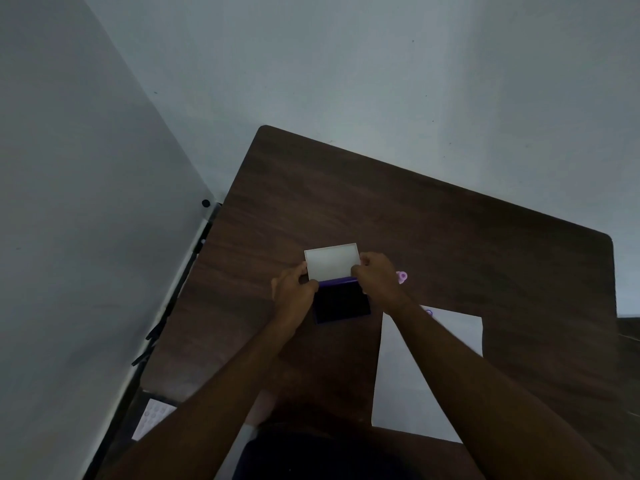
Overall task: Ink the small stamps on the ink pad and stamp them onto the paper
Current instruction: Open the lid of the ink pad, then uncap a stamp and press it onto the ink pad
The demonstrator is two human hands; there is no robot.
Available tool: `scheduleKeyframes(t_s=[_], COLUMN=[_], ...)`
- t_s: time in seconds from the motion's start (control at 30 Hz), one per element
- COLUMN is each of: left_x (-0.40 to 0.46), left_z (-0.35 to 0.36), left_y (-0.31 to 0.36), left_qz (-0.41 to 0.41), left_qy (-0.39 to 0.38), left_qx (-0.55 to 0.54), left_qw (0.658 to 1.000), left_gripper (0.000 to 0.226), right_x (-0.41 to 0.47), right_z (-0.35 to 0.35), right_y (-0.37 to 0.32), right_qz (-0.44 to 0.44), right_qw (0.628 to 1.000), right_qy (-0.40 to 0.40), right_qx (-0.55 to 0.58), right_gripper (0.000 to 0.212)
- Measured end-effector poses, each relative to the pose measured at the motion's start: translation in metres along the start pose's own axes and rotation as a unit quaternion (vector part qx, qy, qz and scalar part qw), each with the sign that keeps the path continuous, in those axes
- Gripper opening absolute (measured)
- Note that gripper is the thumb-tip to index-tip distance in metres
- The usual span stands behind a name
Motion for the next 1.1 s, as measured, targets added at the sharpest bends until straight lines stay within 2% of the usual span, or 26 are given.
scheduleKeyframes(t_s=[0.13,0.4,0.5,0.7,0.87,0.97,1.1], left_x=[0.000,-0.005,-0.009,-0.013,-0.015,-0.020,-0.024], left_z=[-0.001,0.003,0.009,0.035,0.062,0.072,0.086], left_y=[-0.004,0.008,0.017,0.034,0.040,0.044,0.050], left_qz=[-0.015,0.075,0.108,0.125,0.111,0.122,0.133], left_qy=[0.025,0.035,0.016,-0.032,-0.068,-0.080,-0.086], left_qx=[0.036,0.083,0.072,0.053,0.081,0.065,0.093], left_qw=[0.999,0.993,0.991,0.990,0.988,0.987,0.983], left_gripper=[0.046,0.044,0.040,0.031,0.028,0.031,0.027], right_x=[-0.001,-0.020,-0.022,-0.025,-0.032,-0.032,-0.029], right_z=[-0.007,-0.028,-0.040,-0.074,-0.089,-0.091,-0.086], right_y=[-0.001,-0.001,0.008,0.032,0.053,0.065,0.080], right_qz=[0.019,-0.028,-0.008,0.033,0.062,0.073,0.116], right_qw=[0.997,0.985,0.983,0.975,0.964,0.962,0.970], right_qy=[0.062,0.142,0.159,0.208,0.255,0.256,0.205], right_qx=[-0.042,-0.097,-0.092,-0.069,-0.048,-0.055,-0.060], right_gripper=[0.013,0.017,0.027,0.025,0.023,0.021,0.021])
Point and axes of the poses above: each hand's wrist, its own x-axis towards the middle knuckle, its own z-axis out of the palm, y = z × x, the point moved 6 cm from there along x, towards the middle knuckle, and after that the axes turned 5 degrees about -x, right-handed, at the moved point
